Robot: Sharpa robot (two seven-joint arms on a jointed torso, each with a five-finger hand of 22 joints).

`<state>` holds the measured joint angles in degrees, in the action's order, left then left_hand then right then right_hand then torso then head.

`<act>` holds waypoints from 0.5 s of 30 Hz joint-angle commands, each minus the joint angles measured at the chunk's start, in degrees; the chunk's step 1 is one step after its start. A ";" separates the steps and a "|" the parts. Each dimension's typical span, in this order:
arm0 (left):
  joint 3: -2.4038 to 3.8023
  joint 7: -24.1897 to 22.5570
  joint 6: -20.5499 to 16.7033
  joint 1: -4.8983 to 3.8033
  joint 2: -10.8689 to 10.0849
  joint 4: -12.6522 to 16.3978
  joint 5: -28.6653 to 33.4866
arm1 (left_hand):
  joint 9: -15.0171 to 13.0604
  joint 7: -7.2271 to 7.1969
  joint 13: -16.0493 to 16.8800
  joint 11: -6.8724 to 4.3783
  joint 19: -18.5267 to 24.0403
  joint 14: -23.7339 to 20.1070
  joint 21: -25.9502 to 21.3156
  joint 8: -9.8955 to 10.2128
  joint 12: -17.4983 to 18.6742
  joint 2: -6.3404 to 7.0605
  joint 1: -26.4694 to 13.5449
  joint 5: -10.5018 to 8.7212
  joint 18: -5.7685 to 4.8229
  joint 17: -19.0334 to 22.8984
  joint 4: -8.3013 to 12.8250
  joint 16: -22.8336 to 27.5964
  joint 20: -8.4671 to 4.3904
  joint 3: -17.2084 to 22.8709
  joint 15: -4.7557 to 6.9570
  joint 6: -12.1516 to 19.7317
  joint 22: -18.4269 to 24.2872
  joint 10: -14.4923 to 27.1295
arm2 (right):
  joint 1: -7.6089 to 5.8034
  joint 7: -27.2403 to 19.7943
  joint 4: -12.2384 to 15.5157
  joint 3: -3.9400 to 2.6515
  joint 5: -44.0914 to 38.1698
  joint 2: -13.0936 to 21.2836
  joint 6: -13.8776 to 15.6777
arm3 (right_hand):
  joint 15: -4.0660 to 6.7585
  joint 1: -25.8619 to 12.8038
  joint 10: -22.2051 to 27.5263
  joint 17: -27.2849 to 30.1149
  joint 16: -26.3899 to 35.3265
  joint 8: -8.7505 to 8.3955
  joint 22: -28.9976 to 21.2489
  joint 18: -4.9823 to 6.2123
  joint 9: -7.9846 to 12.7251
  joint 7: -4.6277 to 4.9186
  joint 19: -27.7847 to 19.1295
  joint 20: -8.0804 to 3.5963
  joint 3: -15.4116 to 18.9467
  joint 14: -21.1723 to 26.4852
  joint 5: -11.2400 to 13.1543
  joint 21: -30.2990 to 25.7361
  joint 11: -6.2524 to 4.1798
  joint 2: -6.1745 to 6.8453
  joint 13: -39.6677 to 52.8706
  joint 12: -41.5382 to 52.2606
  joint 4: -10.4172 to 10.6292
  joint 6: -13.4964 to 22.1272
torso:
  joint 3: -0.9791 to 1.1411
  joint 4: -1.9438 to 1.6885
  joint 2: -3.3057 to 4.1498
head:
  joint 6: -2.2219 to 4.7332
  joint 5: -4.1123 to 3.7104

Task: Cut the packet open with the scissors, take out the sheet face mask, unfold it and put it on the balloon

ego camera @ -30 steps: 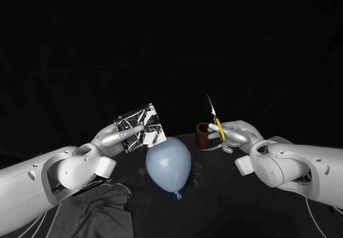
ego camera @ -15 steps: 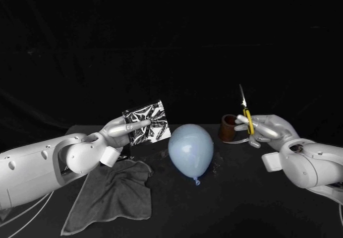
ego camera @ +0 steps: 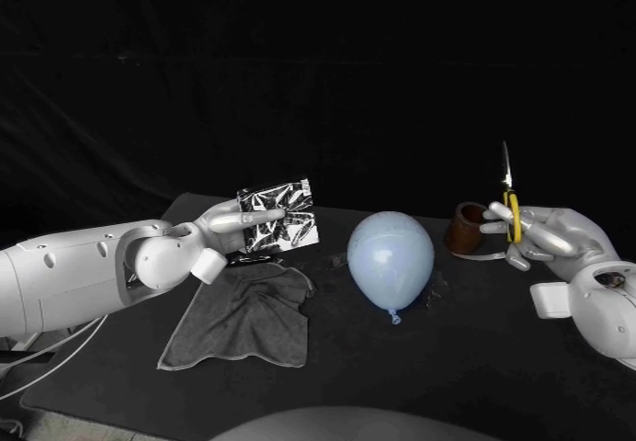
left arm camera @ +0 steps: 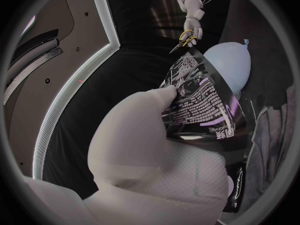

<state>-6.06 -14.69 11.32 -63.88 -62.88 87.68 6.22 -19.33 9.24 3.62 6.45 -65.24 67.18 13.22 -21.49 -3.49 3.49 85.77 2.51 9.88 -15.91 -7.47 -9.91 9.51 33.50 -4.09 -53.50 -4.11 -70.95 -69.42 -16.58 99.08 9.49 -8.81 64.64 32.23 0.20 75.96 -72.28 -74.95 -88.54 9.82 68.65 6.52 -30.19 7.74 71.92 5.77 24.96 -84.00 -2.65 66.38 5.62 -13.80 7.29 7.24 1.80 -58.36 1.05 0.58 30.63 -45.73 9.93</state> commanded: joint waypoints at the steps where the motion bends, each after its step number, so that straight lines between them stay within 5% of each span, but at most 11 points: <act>1: -0.48 -0.01 1.54 0.27 -0.52 -0.54 1.31 | -9.12 0.10 0.04 -0.17 -0.61 0.59 0.15 -0.10 -0.14 0.01 -0.42 0.30 0.64 -0.17 0.31 -0.08 -0.22 -0.21 0.12 -0.07 -0.10 -0.27 | 0.07 -0.95 -0.07 -0.04 -0.65 -0.16 -1.00 | 0.15 3.64 -2.42 -6.36 -0.10 0.18 -0.03 0.10 -0.02 -0.20 -0.46 -0.01 1.25 -4.13 -0.15 -0.37 -2.05 -2.95 0.06 -0.11 -0.24 -0.15 | 0.02 -0.09 -0.06 | -0.61 1.16; 7: -1.10 0.37 0.01 1.76 -1.02 -1.80 2.42 | -9.20 0.39 -0.06 0.03 -1.04 1.04 0.43 0.27 0.06 0.25 -0.48 0.30 0.62 -0.42 1.07 -0.22 -0.49 -0.30 0.25 0.49 -0.19 0.63 | 0.14 -0.99 -0.10 -0.04 -0.64 -0.26 -1.02 | 0.15 3.65 -2.41 -6.35 -0.10 0.15 -0.05 0.11 -0.02 -0.18 -0.48 0.00 1.25 -4.13 -0.16 -0.39 -2.04 -2.96 0.05 -0.16 -0.24 -0.13 | 0.02 -0.15 -0.06 | -0.84 1.75; 15: -1.37 2.09 -3.76 5.47 -0.35 -3.68 3.21 | -9.07 0.90 -0.11 0.56 -1.11 1.17 0.61 1.04 0.10 0.53 -1.15 0.29 0.48 -0.69 1.56 -0.18 -0.54 -0.80 0.06 1.43 -0.23 2.53 | 0.17 -1.02 -0.02 -0.04 -0.64 -0.14 -0.99 | 0.15 3.65 -2.41 -6.35 -0.10 0.15 -0.05 0.11 -0.02 -0.18 -0.48 0.00 1.25 -4.13 -0.16 -0.39 -2.04 -2.96 0.05 -0.16 -0.24 -0.13 | -0.01 -0.13 0.02 | -0.95 1.70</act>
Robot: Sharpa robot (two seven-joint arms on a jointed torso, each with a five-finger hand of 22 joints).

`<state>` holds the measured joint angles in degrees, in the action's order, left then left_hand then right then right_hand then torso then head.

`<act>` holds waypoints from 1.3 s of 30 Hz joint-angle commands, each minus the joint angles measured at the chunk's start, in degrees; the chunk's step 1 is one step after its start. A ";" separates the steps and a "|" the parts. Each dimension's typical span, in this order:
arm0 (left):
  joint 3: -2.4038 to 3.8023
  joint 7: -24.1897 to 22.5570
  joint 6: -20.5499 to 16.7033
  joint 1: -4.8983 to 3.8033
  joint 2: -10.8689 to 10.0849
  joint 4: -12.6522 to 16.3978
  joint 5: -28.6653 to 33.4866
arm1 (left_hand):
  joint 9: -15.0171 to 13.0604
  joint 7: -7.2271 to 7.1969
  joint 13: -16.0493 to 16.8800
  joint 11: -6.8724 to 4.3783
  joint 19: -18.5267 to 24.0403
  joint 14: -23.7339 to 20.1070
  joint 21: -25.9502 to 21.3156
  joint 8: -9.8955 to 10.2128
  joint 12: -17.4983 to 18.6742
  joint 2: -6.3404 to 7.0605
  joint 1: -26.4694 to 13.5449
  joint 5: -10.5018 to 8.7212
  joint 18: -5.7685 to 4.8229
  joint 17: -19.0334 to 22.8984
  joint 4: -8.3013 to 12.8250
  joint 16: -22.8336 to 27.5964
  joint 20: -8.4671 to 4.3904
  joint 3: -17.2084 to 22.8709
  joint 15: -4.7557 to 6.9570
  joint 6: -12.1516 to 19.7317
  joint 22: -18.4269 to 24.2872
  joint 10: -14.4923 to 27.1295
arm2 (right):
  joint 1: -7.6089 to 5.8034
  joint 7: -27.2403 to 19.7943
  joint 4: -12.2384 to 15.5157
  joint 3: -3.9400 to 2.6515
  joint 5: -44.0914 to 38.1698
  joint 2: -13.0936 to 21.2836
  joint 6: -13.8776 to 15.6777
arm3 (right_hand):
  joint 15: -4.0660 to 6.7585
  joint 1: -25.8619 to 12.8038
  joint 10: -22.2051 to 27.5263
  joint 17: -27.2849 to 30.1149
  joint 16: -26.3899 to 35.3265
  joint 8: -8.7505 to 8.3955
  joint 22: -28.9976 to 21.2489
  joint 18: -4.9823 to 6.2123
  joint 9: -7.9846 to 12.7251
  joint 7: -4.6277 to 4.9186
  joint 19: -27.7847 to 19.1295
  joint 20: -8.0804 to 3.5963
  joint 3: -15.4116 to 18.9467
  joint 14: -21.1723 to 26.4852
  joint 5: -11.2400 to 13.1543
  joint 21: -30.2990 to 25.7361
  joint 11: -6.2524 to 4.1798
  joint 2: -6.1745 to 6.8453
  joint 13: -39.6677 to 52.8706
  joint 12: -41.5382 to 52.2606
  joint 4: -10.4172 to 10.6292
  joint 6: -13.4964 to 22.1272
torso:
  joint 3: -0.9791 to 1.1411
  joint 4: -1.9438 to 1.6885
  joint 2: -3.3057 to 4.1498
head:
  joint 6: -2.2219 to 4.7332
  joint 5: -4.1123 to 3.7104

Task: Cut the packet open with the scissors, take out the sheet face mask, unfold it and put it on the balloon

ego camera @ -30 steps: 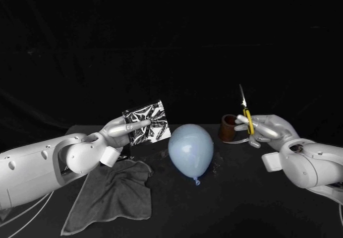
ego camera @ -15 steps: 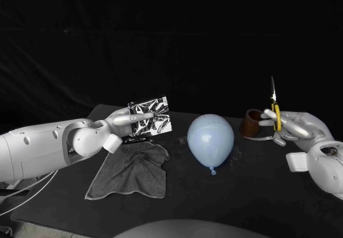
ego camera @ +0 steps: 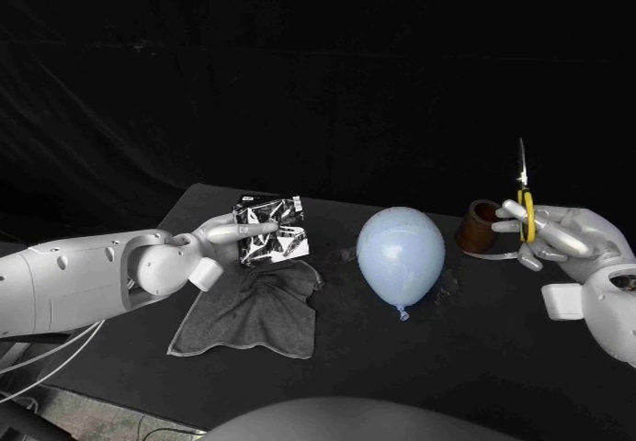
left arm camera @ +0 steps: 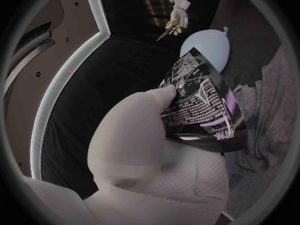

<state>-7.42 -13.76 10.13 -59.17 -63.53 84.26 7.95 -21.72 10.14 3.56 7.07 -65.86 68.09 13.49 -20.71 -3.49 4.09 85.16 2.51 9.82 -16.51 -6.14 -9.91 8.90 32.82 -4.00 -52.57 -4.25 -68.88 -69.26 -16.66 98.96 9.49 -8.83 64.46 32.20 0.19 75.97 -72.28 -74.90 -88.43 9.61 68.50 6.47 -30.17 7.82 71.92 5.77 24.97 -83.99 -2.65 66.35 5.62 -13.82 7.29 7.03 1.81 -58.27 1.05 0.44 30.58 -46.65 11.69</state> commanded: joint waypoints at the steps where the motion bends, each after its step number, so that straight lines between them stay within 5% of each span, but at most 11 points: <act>1: -0.01 1.29 -2.87 1.05 0.36 -0.38 1.56 | -6.64 0.09 -0.06 0.02 -0.49 0.26 0.36 0.43 0.12 -0.05 -0.62 0.29 0.53 -0.12 0.31 -0.16 0.07 -0.19 -0.06 0.70 -0.09 0.81 | 0.00 -0.93 0.13 -0.04 -0.62 0.07 -0.94 | 0.15 3.64 -2.41 -6.40 -0.21 0.37 0.10 0.16 -0.04 -0.26 -0.48 0.00 1.24 -4.13 -0.16 -0.36 -2.04 -2.95 0.06 0.05 -0.25 -0.22 | 0.04 0.07 0.08 | -0.07 -0.05; 9: -0.04 3.63 -6.01 2.55 0.40 -1.68 1.67 | -5.88 1.19 -0.08 1.00 -0.78 0.12 0.95 2.35 0.08 0.05 -1.04 0.28 0.45 -0.60 1.24 0.01 0.04 -0.62 -0.41 2.90 -0.29 4.53 | 0.01 -0.96 0.15 -0.04 -0.63 0.26 -0.90 | 0.15 3.64 -2.41 -6.40 -0.21 0.37 0.10 0.16 -0.04 -0.26 -0.48 0.00 1.24 -4.13 -0.16 -0.36 -2.04 -2.95 0.06 0.05 -0.25 -0.22 | 0.09 0.03 0.08 | -0.38 0.25; 14: -0.05 7.23 -7.63 2.71 -0.13 -2.21 -0.64 | -4.93 2.84 -0.04 2.37 -0.87 -1.11 1.70 4.09 -0.03 0.65 -1.77 0.30 0.12 -1.10 1.80 0.55 0.19 -1.42 -1.23 5.97 -0.55 9.05 | 0.01 -0.98 0.19 -0.04 -0.62 0.36 -0.88 | 0.15 3.64 -2.41 -6.40 -0.21 0.37 0.10 0.16 -0.04 -0.26 -0.48 0.00 1.24 -4.13 -0.16 -0.36 -2.04 -2.95 0.06 0.05 -0.25 -0.22 | 0.10 0.06 0.10 | -0.61 0.36; 26: -0.04 16.96 -8.26 2.64 -1.73 -2.26 -8.05 | -4.30 4.06 0.13 3.50 0.77 -3.52 1.41 4.54 -0.37 2.36 -3.46 0.28 -0.41 -1.57 1.92 1.04 0.88 -3.50 -2.39 9.37 -0.25 12.75 | 0.01 -1.03 0.19 -0.04 -0.60 0.45 -0.89 | 0.13 3.65 -2.38 -6.36 -0.19 0.30 0.03 0.18 -0.03 -0.22 -0.55 0.02 1.23 -4.12 -0.16 -0.44 -2.00 -2.97 0.06 -0.07 -0.25 -0.18 | 0.11 0.06 0.09 | -1.01 0.47; 32: 0.00 19.98 -9.37 1.97 -2.39 -2.00 -14.07 | -4.40 4.79 0.29 4.60 5.72 -9.00 -2.23 3.78 -0.77 5.15 -6.73 0.29 -0.91 -1.28 0.10 2.53 3.00 -7.50 -4.32 12.62 0.72 15.48 | 0.01 -1.07 0.25 -0.04 -0.45 0.50 -0.93 | 0.13 3.65 -2.38 -6.36 -0.19 0.30 0.03 0.18 -0.03 -0.22 -0.55 0.02 1.23 -4.12 -0.16 -0.44 -2.00 -2.97 0.06 -0.07 -0.25 -0.18 | 0.18 0.11 0.14 | -1.34 0.37; 39: 0.02 20.73 -11.59 0.30 -2.77 -1.76 -18.73 | -6.02 6.36 0.48 6.32 17.26 -17.86 -9.78 -0.93 -2.12 6.25 -6.31 0.20 -0.52 -0.32 -2.96 4.20 7.50 -14.54 -7.05 18.87 0.60 20.34 | 0.01 -1.14 0.38 -0.04 -0.24 0.49 -0.98 | 0.12 3.67 -2.35 -6.37 -0.19 0.24 -0.01 0.19 -0.02 -0.19 -0.60 0.04 1.23 -4.12 -0.16 -0.48 -1.97 -2.96 0.05 -0.16 -0.26 -0.14 | 0.17 0.11 0.17 | -1.64 0.27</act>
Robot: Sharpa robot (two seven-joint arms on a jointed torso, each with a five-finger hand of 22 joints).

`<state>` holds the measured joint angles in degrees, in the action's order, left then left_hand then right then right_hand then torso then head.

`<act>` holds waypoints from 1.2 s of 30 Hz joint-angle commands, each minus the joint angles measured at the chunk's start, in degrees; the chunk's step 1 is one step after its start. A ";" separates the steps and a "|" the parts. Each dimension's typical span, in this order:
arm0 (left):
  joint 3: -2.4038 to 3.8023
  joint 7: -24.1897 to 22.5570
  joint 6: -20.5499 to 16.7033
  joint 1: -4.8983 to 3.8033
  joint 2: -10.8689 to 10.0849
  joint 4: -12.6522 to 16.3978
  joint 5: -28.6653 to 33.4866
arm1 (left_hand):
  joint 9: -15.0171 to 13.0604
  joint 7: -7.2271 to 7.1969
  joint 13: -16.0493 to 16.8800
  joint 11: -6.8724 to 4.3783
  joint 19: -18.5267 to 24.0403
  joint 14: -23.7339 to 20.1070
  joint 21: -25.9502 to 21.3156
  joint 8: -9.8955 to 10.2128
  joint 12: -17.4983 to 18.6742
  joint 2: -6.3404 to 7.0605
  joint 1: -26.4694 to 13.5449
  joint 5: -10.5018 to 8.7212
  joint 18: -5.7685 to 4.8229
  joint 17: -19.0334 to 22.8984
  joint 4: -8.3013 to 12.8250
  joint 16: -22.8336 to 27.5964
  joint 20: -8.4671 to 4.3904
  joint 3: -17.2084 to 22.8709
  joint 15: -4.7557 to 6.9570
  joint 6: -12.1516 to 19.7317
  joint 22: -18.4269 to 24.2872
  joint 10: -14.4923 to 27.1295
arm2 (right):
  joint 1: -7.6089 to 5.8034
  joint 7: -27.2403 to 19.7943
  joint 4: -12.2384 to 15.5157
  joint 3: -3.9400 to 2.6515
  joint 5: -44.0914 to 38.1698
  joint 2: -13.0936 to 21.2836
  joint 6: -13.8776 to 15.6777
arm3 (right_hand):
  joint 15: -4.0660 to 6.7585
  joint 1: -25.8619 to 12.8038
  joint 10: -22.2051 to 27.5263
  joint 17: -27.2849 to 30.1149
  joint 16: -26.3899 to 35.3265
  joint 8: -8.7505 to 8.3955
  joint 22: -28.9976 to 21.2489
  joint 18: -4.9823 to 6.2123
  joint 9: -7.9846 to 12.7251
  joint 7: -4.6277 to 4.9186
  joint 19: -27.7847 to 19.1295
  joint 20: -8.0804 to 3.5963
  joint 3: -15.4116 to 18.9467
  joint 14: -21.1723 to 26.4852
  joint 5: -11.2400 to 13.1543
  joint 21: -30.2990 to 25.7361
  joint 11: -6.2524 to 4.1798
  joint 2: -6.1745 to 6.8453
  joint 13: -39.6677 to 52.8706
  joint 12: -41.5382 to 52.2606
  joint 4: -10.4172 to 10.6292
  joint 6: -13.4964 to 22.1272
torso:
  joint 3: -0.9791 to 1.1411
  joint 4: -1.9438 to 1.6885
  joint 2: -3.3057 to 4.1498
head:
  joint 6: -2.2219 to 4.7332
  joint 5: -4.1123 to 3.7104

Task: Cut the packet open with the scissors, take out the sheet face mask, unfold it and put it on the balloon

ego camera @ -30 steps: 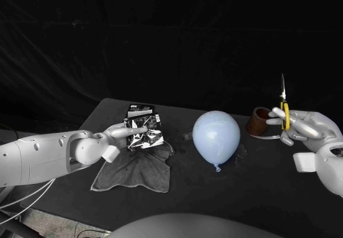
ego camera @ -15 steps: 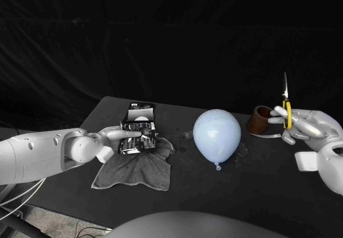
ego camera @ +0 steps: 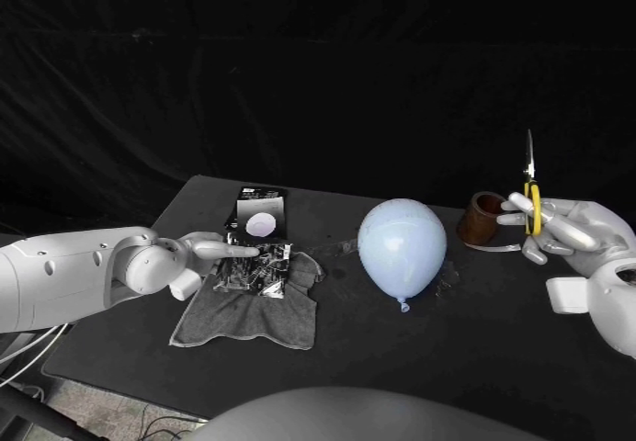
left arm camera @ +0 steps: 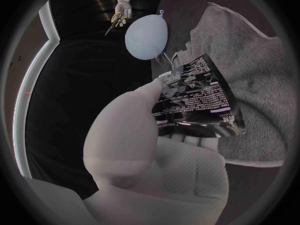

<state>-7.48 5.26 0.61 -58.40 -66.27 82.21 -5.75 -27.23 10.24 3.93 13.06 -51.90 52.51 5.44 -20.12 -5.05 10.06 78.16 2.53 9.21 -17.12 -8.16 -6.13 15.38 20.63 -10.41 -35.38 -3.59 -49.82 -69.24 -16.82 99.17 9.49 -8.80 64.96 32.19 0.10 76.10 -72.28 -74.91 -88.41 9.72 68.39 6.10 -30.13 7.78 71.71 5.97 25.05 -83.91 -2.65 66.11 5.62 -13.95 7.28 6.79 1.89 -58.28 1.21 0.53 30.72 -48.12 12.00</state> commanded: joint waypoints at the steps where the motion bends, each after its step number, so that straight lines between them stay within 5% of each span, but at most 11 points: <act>1: 0.09 1.47 -2.47 -0.62 -0.06 0.33 -5.32 | -0.74 6.22 0.13 0.75 8.14 -3.62 -2.01 -2.31 -0.84 0.09 1.09 0.12 -0.46 0.47 -1.55 0.70 1.03 -4.03 -0.87 2.36 0.19 1.80 | -0.01 -0.99 0.18 -0.04 -0.27 0.00 -0.98 | 0.20 3.54 -2.33 -6.22 -0.18 0.09 0.05 0.57 -0.04 -0.13 -0.44 -0.16 1.17 -4.18 -0.16 -0.29 -1.95 -2.80 0.06 0.02 -0.34 -0.08 | 0.01 0.02 0.03 | -0.17 -0.05; 4: 0.16 0.50 -3.59 -0.98 -0.17 0.42 -5.99 | -1.16 6.49 0.19 0.80 13.58 -5.95 -2.20 -4.13 -1.66 -0.15 3.09 0.21 -1.71 0.61 -2.90 0.65 1.26 -9.07 -1.40 4.03 0.34 2.93 | -0.01 -1.00 0.23 -0.04 -0.25 0.07 -0.99 | 0.20 3.54 -2.33 -6.22 -0.18 0.09 0.05 0.57 -0.04 -0.13 -0.44 -0.16 1.17 -4.18 -0.16 -0.29 -1.95 -2.80 0.06 0.02 -0.34 -0.08 | 0.02 0.05 0.01 | -0.29 -0.04; 7: 0.26 -0.90 -4.82 -1.34 -0.42 0.53 -6.81 | -1.52 6.77 0.26 1.00 16.46 -9.58 -2.10 -7.58 -3.41 -1.73 8.59 0.29 -2.91 0.12 -7.85 -1.04 1.21 -18.39 -1.91 6.46 0.30 5.04 | -0.01 -1.00 0.24 -0.04 -0.22 0.15 -1.00 | 0.19 3.54 -2.30 -6.15 -0.16 0.06 0.02 0.58 -0.04 -0.11 -0.47 -0.15 1.18 -4.16 -0.16 -0.33 -1.94 -2.79 0.05 -0.02 -0.35 -0.05 | -0.02 -0.01 0.03 | -0.40 -0.10; 13: 0.39 -3.78 -6.08 -2.48 -1.11 0.63 -9.37 | -1.09 6.72 0.19 1.71 20.64 -15.35 -2.47 -10.13 -4.60 1.46 11.26 0.47 -4.35 -0.79 -8.89 -3.09 1.29 -25.30 -2.92 8.95 0.58 8.76 | -0.01 -0.99 0.18 -0.04 -0.16 0.18 -1.05 | 0.19 3.54 -2.30 -6.15 -0.16 0.06 0.02 0.58 -0.04 -0.11 -0.47 -0.15 1.18 -4.16 -0.16 -0.33 -1.94 -2.79 0.05 -0.02 -0.35 -0.05 | -0.03 -0.04 0.01 | -0.50 -0.19; 16: 0.42 -5.20 -6.32 -3.29 -1.54 0.59 -11.11 | -0.90 6.63 0.25 1.88 22.92 -17.33 -2.68 -10.86 -5.15 2.21 11.86 0.51 -4.90 -1.15 -8.94 -3.78 1.30 -26.41 -3.21 9.56 0.76 9.68 | -0.01 -0.99 0.17 -0.04 -0.14 0.19 -1.06 | 0.19 3.54 -2.30 -6.15 -0.16 0.06 0.02 0.58 -0.04 -0.11 -0.47 -0.15 1.18 -4.16 -0.16 -0.33 -1.94 -2.79 0.05 -0.02 -0.35 -0.05 | -0.05 -0.03 0.03 | -0.60 -0.16; 29: 0.49 -8.92 -5.73 -7.43 -3.19 0.24 -14.92 | 0.43 5.62 0.53 2.37 24.66 -21.74 -2.52 -13.62 -7.99 1.80 14.15 0.44 -5.29 -2.79 -8.87 -7.74 1.31 -25.22 -3.75 8.32 0.72 11.29 | 0.00 -0.96 0.00 -0.04 -0.06 0.13 -1.17 | 0.17 3.53 -2.25 -5.91 -0.11 0.00 -0.09 0.61 -0.02 -0.06 -0.57 -0.14 1.21 -4.11 -0.15 -0.45 -1.90 -2.77 0.05 -0.11 -0.35 0.02 | 0.04 0.00 0.00 | -0.70 0.04; 36: 0.49 -9.72 -5.33 -8.35 -3.10 0.50 -16.53 | 3.24 3.28 0.72 1.86 21.95 -23.62 -1.91 -14.01 -11.06 0.01 14.99 0.36 -5.08 -4.04 -8.72 -11.95 1.28 -24.34 -3.44 2.68 0.38 10.18 | 0.00 -0.97 0.03 -0.04 -0.03 0.13 -1.25 | 0.14 3.52 -2.21 -5.67 -0.06 -0.06 -0.14 0.62 -0.01 -0.03 -0.62 -0.12 1.23 -4.05 -0.15 -0.50 -1.87 -2.76 0.04 -0.20 -0.35 0.07 | 0.09 0.10 0.04 | -0.43 -0.07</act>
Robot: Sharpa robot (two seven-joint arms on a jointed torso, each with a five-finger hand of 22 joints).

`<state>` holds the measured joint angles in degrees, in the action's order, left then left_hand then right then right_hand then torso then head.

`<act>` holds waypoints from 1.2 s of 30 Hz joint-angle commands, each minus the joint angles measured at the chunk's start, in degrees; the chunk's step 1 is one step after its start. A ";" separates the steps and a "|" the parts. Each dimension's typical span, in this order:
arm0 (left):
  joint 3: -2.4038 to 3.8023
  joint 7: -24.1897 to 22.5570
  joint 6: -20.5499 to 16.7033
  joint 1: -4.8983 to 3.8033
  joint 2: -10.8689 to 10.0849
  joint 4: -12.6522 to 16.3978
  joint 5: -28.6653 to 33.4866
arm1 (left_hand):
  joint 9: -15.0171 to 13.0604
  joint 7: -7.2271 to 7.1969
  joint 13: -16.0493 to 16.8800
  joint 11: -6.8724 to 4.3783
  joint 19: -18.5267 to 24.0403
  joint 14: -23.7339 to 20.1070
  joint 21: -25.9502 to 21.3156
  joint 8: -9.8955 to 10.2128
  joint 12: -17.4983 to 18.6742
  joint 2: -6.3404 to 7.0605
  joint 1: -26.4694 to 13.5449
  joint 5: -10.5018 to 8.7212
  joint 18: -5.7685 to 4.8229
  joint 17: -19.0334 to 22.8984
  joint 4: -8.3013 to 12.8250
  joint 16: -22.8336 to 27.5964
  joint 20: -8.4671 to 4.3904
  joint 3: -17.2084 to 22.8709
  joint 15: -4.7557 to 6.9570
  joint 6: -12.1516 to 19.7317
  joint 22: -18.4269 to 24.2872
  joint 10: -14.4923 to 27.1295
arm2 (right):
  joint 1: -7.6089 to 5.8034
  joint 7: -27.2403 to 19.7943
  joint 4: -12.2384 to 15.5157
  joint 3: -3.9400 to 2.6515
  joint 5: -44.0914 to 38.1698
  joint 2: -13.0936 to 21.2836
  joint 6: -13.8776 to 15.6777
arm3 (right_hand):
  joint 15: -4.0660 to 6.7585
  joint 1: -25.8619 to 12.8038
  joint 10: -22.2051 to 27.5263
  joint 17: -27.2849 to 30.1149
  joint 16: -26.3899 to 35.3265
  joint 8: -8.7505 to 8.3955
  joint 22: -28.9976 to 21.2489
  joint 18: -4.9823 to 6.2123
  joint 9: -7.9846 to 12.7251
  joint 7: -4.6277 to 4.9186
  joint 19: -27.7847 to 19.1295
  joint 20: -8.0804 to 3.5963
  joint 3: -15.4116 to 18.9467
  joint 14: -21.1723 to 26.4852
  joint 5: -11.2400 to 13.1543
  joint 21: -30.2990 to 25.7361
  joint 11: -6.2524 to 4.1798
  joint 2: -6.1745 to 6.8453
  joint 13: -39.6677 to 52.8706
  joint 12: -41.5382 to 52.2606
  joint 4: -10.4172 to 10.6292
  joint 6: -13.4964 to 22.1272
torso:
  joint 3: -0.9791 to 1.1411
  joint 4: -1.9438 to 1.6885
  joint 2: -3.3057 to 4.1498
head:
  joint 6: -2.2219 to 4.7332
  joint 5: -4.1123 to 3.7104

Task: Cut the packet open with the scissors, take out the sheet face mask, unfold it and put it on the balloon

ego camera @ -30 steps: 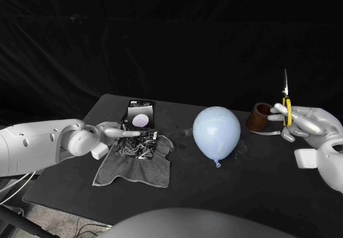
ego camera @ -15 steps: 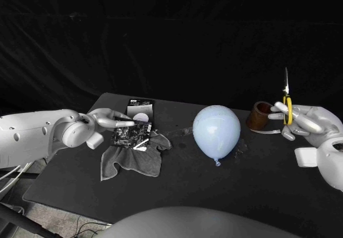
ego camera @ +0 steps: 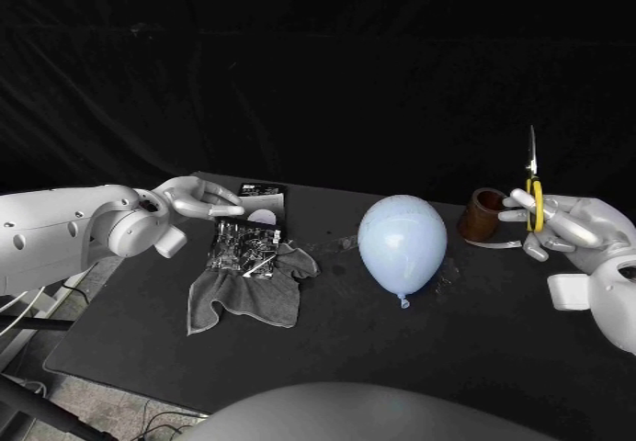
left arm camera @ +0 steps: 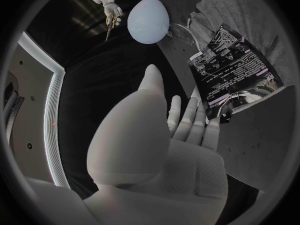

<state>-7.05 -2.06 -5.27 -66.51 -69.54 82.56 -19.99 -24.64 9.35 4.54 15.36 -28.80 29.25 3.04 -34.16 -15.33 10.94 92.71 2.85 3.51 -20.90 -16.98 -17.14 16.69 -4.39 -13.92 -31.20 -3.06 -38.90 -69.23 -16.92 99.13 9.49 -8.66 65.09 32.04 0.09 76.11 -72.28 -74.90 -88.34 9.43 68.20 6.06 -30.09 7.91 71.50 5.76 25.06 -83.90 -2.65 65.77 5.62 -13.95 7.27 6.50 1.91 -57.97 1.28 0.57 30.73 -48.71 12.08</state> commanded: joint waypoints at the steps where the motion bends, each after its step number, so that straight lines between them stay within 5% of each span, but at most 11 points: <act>1: 0.06 -3.24 -0.08 -0.30 0.24 0.10 -2.40 | 1.02 4.27 0.12 -0.71 -2.10 -0.28 0.69 0.17 -1.11 -1.19 0.60 0.04 0.72 -0.37 0.12 -1.44 -0.05 0.99 0.25 -2.22 -0.27 -1.12 | -0.01 -0.88 0.08 -0.05 -0.17 0.02 -1.10 | 0.15 3.51 -2.21 -5.67 -0.13 0.23 0.06 0.66 -0.05 -0.15 -0.41 0.09 1.22 -4.06 -0.15 -0.17 -1.87 -2.76 0.05 0.09 -0.36 -0.24 | 0.02 0.05 0.04 | 0.21 -0.27; 4: 0.08 -6.66 -2.23 -0.41 0.59 -0.09 -1.94 | 2.86 4.47 0.06 -2.06 -7.92 0.96 1.95 0.95 -2.55 -2.92 2.56 -0.05 1.44 -0.78 0.49 -3.87 -0.13 3.29 1.27 -6.05 -0.93 -3.85 | 0.00 -0.88 0.08 -0.05 -0.16 0.05 -1.13 | 0.15 3.51 -2.21 -5.67 -0.13 0.23 0.06 0.66 -0.05 -0.15 -0.41 0.09 1.22 -4.06 -0.15 -0.17 -1.87 -2.76 0.05 0.09 -0.36 -0.24 | 0.00 -0.02 0.03 | 0.40 -0.61; 8: 0.59 -13.73 -5.66 -0.57 1.42 -0.30 0.57 | 4.89 4.08 -0.31 -3.21 -9.48 2.27 2.30 2.57 -3.05 -4.79 6.82 -0.04 1.78 -0.72 1.51 -5.36 -0.11 6.13 2.13 -9.07 -1.01 -6.45 | 0.00 -0.89 -0.03 -0.05 -0.17 0.01 -1.19 | 0.14 3.52 -2.19 -5.50 -0.09 0.20 0.01 0.67 -0.05 -0.14 -0.45 0.11 1.22 -4.02 -0.15 -0.21 -1.85 -2.76 0.05 0.05 -0.38 -0.21 | -0.05 -0.04 0.05 | 0.78 -1.17; 14: 1.48 -18.40 -7.47 -1.77 3.07 -1.14 1.82 | 8.20 3.10 -0.93 -3.78 -8.54 2.79 1.97 6.35 -1.87 -4.78 9.12 -0.05 1.90 0.48 0.99 -5.63 -0.08 8.64 2.55 -13.03 -0.77 -9.54 | 0.00 -0.88 -0.08 -0.05 -0.26 -0.03 -1.27 | 0.12 3.56 -2.15 -5.28 -0.05 0.15 -0.04 0.69 -0.04 -0.12 -0.50 0.12 1.23 -3.97 -0.15 -0.27 -1.83 -2.74 0.04 -0.02 -0.41 -0.16 | -0.02 0.01 0.08 | 1.32 -1.69; 23: 1.81 -19.15 -7.83 -3.46 6.77 -3.35 1.35 | 11.02 2.37 -0.96 -3.78 3.88 1.89 -0.53 10.24 1.64 -3.58 8.66 -0.07 0.07 3.13 0.71 -3.54 0.10 11.38 2.22 -16.56 0.47 -12.28 | -0.01 -0.84 -0.16 -0.05 -0.33 -0.05 -1.32 | 0.10 3.60 -2.09 -4.86 0.04 0.09 -0.05 0.69 -0.03 -0.08 -0.52 0.14 1.24 -3.87 -0.15 -0.29 -1.81 -2.73 0.03 -0.11 -0.46 -0.10 | 0.07 0.05 0.06 | 1.85 -2.63; 28: 1.85 -18.67 -7.46 -3.69 9.59 -4.23 0.68 | 11.58 2.48 -0.95 -4.04 3.24 3.38 -0.15 11.12 2.69 -3.27 8.10 -0.06 0.15 3.66 0.72 -3.59 0.12 12.17 2.53 -17.36 0.22 -13.19 | -0.01 -0.61 0.00 -0.05 -1.03 -0.05 -1.54 | 0.08 3.64 -2.05 -4.63 0.09 0.05 -0.04 0.69 -0.02 -0.07 -0.52 0.15 1.24 -3.82 -0.16 -0.27 -1.79 -2.74 0.03 -0.18 -0.49 -0.06 | 0.01 0.06 0.09 | 2.48 -3.51; 29: 1.85 -18.62 -7.44 -3.71 10.10 -4.32 0.62 | 11.69 2.58 -0.95 -4.18 1.32 4.37 0.27 11.29 2.90 -3.26 8.01 -0.05 0.34 3.67 0.74 -3.93 0.07 12.41 2.75 -17.56 -0.06 -13.45 | -0.01 -0.52 0.03 -0.05 -1.28 -0.05 -1.61 | 0.08 3.64 -2.05 -4.63 0.09 0.05 -0.04 0.69 -0.02 -0.07 -0.52 0.15 1.24 -3.82 -0.16 -0.27 -1.79 -2.74 0.03 -0.18 -0.49 -0.06 | 0.02 0.05 0.09 | 2.65 -3.73; 31: 1.86 -18.58 -7.42 -3.74 11.55 -4.48 0.64 | 12.19 2.57 -0.95 -4.72 -11.81 8.97 3.94 12.11 3.97 -2.99 7.46 -0.03 2.32 3.81 0.73 -5.06 -0.33 13.56 3.76 -18.34 -2.03 -14.69 | -0.01 -0.17 0.08 -0.05 -2.27 -0.06 -1.81 | 0.08 3.64 -2.05 -4.63 0.09 0.05 -0.04 0.69 -0.02 -0.07 -0.52 0.15 1.24 -3.82 -0.16 -0.27 -1.79 -2.74 0.03 -0.18 -0.49 -0.06 | 0.00 0.02 0.06 | 3.14 -4.65; 34: 1.87 -18.64 -7.52 -3.76 13.43 -4.43 1.40 | 12.67 2.52 -0.92 -5.42 -20.81 16.90 9.02 12.96 5.18 -2.78 6.38 -0.02 6.83 3.28 0.73 -7.66 -1.28 15.00 5.52 -19.18 -3.96 -16.22 | -0.01 0.42 0.26 -0.05 -3.45 -0.10 -2.06 | 0.06 3.81 -2.00 -4.50 0.13 -0.03 -0.08 0.69 -0.02 -0.05 -0.56 0.18 1.21 -3.79 -0.15 -0.31 -1.76 -2.74 0.02 -0.32 -0.63 0.00 | -0.01 0.03 0.03 | 4.07 -6.00; 36: 1.87 -18.71 -7.52 -3.76 14.45 -4.30 1.87 | 12.82 2.51 -0.89 -5.61 -22.60 19.06 10.08 13.24 5.49 -2.68 5.97 -0.03 7.12 3.22 0.75 -8.22 -1.61 15.49 6.01 -19.49 -4.34 -16.93 | -0.01 0.85 0.36 -0.05 -4.20 -0.13 -2.20 | 0.05 3.93 -1.99 -4.42 0.16 -0.05 -0.10 0.70 -0.02 -0.05 -0.58 0.19 1.17 -3.77 -0.16 -0.33 -1.76 -2.76 0.02 -0.37 -0.72 0.01 | 0.01 0.05 0.07 | 4.79 -7.12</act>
<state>-5.27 -19.52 -12.44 -70.13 -55.57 78.03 -19.07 -11.87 11.88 3.63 9.73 -50.72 47.62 12.79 -21.26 -9.98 8.16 99.19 2.85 10.05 -17.58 -16.28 -25.13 15.14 10.85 -8.14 -50.26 -7.26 -55.65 -69.23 -16.57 99.29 9.49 -10.09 65.03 31.38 0.00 76.79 -72.28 -74.90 -87.97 9.16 68.08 5.99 -30.06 7.88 71.30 5.96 25.03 -83.80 -2.65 65.72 5.62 -14.02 7.26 6.12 1.58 -57.81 1.30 0.62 30.81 -44.79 6.31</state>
